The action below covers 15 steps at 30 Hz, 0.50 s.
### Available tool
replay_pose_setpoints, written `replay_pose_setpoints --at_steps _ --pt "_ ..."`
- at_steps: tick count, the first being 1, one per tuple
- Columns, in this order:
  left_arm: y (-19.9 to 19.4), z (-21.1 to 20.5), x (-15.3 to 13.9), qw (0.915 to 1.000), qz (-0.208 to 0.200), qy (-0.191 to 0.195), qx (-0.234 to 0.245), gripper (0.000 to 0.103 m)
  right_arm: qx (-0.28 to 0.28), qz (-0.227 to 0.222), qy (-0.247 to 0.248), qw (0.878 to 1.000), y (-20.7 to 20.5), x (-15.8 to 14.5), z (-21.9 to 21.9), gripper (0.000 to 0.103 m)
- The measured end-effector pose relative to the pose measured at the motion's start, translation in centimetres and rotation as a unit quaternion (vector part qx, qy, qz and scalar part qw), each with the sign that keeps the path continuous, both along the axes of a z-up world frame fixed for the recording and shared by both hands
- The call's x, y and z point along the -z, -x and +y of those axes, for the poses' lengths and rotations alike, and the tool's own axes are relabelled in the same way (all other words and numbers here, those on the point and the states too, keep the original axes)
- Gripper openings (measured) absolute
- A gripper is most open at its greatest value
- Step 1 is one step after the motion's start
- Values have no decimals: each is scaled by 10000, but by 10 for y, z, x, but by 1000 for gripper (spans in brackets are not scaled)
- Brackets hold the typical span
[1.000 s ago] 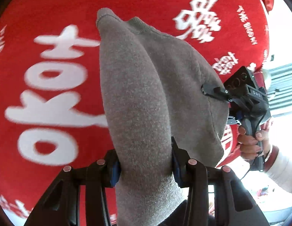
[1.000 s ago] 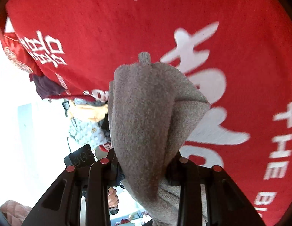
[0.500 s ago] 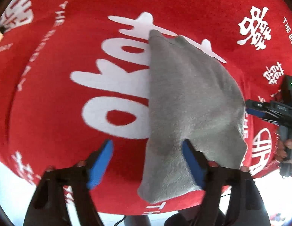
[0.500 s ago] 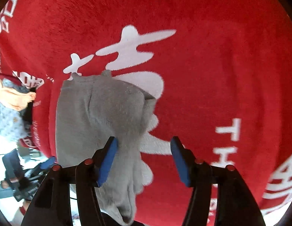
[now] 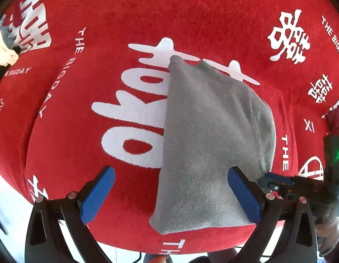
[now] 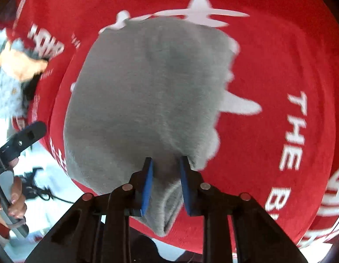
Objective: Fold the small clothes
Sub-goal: 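Open the left gripper and withdraw it from the bundle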
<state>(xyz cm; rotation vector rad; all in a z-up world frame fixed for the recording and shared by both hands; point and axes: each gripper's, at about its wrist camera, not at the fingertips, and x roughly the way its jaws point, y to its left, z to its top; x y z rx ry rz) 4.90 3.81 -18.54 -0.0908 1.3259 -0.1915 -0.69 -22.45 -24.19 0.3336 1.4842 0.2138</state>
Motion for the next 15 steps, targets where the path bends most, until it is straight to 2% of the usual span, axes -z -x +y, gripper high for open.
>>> replay_pose_setpoints --at_steps 1,4,7,9,11,13,15 --pt "0 0 -2 10000 -3 6 13 103 124 108 74 9998 3 -1 -8 28" --pt "2 -2 -7 9999 20 -73 148 103 500 227 -117 9984 16 -12 -27 34" --pt "8 -6 -15 9994 57 -241 237 103 493 192 160 9985 26 -33 -30 49" --pt "14 -10 -22 9986 5 -441 277 103 626 183 114 9978 30 -46 -30 60" --pt "19 -15 -31 9969 -33 -696 355 103 745 175 134 9970 31 -57 -23 65" --pt "24 -17 -41 9959 -54 -810 393 103 826 125 134 9964 34 -71 -18 68" --pt "27 -18 -51 9959 -77 -789 434 103 858 65 121 9962 33 -81 -2 79"
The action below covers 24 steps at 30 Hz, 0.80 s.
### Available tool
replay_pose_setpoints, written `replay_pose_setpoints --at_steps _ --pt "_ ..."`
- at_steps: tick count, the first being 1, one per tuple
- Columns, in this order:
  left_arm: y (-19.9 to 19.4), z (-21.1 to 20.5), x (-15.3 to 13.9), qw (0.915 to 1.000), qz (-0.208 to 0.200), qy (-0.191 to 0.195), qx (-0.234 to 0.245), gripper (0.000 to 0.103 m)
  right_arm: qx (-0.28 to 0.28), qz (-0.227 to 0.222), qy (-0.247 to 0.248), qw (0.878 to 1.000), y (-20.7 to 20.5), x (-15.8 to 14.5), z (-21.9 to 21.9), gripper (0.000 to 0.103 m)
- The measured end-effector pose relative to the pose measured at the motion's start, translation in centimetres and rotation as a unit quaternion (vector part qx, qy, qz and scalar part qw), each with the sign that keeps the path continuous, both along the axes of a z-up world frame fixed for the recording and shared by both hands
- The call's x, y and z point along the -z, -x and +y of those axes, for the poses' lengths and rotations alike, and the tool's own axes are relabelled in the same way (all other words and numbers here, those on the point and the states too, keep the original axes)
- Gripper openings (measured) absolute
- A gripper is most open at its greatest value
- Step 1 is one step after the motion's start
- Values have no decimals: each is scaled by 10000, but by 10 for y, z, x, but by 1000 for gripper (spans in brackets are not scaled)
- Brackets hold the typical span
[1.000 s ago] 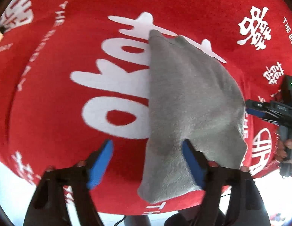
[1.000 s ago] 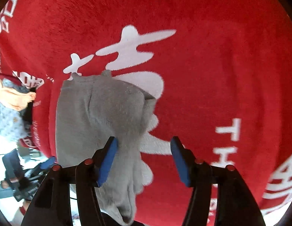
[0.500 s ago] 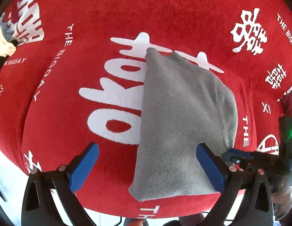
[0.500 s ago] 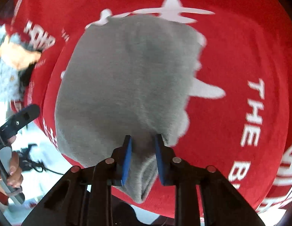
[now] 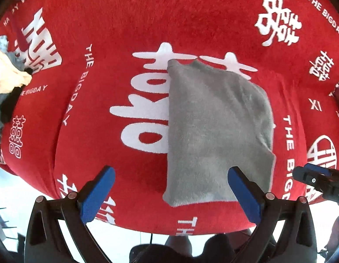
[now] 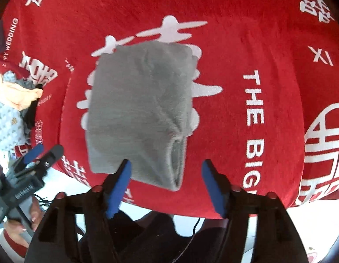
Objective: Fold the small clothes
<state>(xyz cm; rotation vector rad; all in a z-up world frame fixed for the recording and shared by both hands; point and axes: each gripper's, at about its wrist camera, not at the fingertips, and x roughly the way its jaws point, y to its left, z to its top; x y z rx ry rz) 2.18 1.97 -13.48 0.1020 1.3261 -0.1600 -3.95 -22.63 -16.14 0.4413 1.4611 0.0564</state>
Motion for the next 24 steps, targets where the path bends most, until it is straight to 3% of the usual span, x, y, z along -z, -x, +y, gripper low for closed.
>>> replay_pose_setpoints --at_steps 7,9,13,16,24 --pt "11 -4 -34 9995 46 -77 288 103 246 -463 357 9980 8 -50 20 89" --pt "14 -5 -40 9992 136 -116 360 103 410 -585 364 9968 11 -62 20 103" --pt "18 -2 -52 9991 187 -144 364 103 510 -626 350 9961 14 -77 23 103" --pt "22 -1 -61 9990 102 -181 384 103 302 -444 659 9964 13 -84 31 103" --pt "23 0 -73 9987 116 -90 483 103 272 -109 801 9964 14 -91 42 103"
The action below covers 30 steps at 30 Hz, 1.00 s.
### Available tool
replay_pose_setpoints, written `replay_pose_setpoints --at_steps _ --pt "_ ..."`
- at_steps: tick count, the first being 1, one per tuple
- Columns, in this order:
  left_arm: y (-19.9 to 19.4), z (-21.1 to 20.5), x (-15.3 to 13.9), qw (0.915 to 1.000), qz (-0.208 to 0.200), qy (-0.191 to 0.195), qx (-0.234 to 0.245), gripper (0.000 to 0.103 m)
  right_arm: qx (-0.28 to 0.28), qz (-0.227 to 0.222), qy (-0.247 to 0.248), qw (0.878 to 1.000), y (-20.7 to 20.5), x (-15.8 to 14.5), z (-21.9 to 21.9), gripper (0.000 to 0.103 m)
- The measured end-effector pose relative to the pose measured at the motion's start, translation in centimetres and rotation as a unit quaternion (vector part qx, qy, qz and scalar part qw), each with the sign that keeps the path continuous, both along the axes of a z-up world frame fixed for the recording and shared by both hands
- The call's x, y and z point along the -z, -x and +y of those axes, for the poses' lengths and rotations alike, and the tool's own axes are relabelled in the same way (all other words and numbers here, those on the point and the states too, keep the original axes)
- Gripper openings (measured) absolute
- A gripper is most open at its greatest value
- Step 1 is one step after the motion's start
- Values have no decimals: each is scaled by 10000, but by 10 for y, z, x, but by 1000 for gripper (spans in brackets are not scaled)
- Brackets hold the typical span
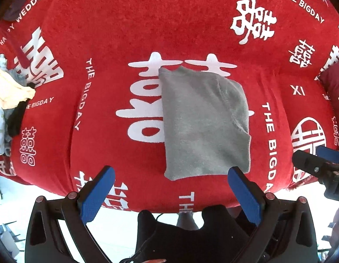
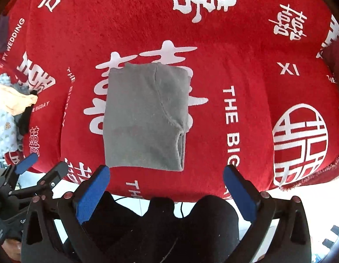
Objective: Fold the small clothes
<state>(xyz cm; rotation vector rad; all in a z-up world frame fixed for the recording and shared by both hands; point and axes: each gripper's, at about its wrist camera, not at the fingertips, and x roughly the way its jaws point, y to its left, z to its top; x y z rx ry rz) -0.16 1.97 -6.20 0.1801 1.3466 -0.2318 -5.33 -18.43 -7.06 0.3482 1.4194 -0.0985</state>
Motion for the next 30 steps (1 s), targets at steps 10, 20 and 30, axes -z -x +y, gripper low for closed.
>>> replay_pose_setpoints --at_steps 10,20,30 --pt "-1 -2 -11 9999 39 -96 99 103 148 128 -28 9998 1 -4 8 103" --pt "0 1 -8 9997 202 -143 37 103 98 159 218 9996 4 -7 13 103" --pt "3 2 -6 9995 249 -188 31 103 -110 4 510 9986 4 -15 25 103"
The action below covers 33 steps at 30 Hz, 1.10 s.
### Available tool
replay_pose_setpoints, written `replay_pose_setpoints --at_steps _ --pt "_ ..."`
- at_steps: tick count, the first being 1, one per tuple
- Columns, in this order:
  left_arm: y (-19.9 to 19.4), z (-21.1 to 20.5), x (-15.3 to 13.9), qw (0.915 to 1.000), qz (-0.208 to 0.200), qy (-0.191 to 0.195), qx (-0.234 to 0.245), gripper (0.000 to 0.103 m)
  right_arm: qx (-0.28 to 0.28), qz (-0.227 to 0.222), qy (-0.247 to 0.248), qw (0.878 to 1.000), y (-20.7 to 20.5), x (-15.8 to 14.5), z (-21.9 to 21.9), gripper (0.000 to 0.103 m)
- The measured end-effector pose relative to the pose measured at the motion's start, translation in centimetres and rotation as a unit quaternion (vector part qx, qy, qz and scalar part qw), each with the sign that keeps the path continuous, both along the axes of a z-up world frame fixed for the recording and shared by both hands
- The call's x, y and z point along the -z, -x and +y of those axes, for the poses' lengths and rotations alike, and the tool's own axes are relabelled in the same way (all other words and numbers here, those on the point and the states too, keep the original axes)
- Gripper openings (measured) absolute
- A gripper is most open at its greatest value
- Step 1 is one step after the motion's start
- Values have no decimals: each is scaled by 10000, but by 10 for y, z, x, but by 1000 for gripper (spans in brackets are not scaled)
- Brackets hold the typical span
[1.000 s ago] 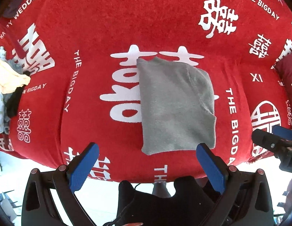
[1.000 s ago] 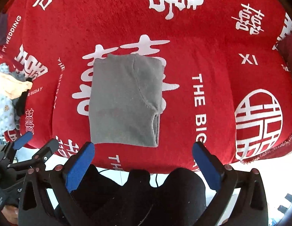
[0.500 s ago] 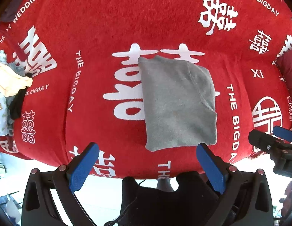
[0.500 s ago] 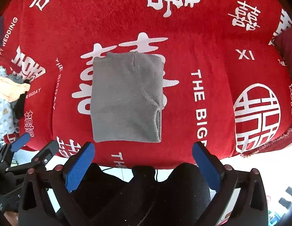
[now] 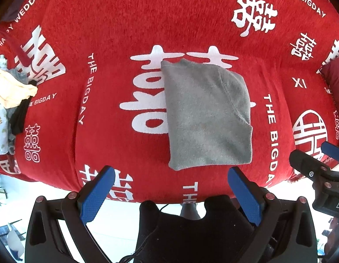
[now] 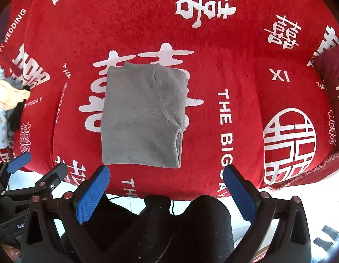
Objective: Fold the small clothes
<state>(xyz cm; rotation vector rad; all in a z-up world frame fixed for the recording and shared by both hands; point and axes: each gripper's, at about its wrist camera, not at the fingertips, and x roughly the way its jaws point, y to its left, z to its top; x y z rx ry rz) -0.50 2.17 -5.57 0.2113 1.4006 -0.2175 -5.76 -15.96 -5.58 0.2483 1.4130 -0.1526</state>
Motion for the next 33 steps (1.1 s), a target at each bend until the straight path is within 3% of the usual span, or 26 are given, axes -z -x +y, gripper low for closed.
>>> replay_pose_setpoints --at_steps 33 --pt "5 0 -2 10000 -70 -23 63 103 10 -56 97 9999 6 -2 3 103"
